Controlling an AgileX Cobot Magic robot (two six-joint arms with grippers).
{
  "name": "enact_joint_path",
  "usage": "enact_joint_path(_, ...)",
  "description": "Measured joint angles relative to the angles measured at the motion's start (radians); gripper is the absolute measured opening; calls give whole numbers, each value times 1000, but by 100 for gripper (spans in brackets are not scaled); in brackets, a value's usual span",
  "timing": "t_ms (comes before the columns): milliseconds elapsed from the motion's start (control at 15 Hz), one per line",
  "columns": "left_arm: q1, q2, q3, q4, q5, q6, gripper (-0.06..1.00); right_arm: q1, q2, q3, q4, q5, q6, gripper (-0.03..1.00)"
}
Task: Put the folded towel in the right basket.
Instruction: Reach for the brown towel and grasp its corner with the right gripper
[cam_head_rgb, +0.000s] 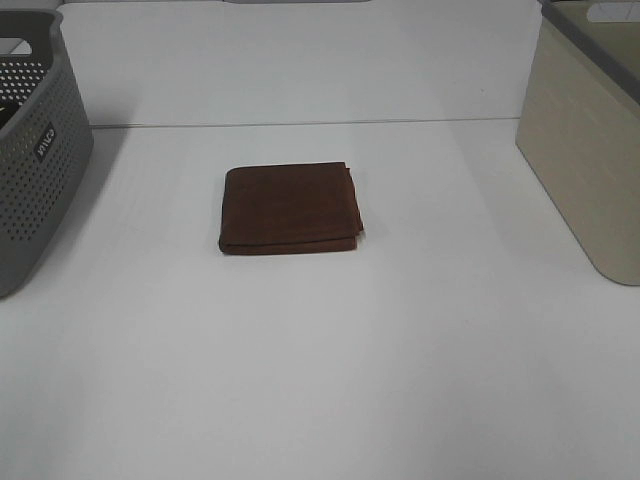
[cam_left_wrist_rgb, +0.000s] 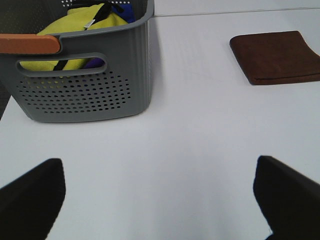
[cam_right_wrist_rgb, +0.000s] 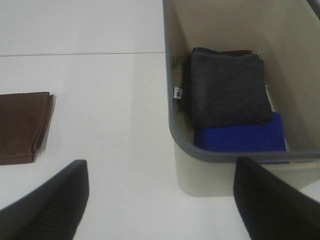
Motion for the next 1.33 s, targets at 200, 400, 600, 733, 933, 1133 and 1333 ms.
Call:
enact_joint_path(200,0,0,0,0,0,0,97,2,276,-193,84,20,-58,76)
enact_joint_path(400,0,0,0,0,0,0,97,3,510,-395,219,102,-167,76)
enact_joint_path(600,0,0,0,0,0,0,97,24,730,-597,355,169,-247,71)
enact_joint_path(733,0,0,0,0,0,0,97,105,829,-692,356,174,-271,70)
enact_joint_path(933,0,0,0,0,0,0,97,205,975,-802,353,195,-281,69)
enact_joint_path(1133,0,0,0,0,0,0,97,212,1094,-877,382,248,-252,69)
enact_joint_path(1333,0,0,0,0,0,0,97,212,1242,-948,386,293,-173,69)
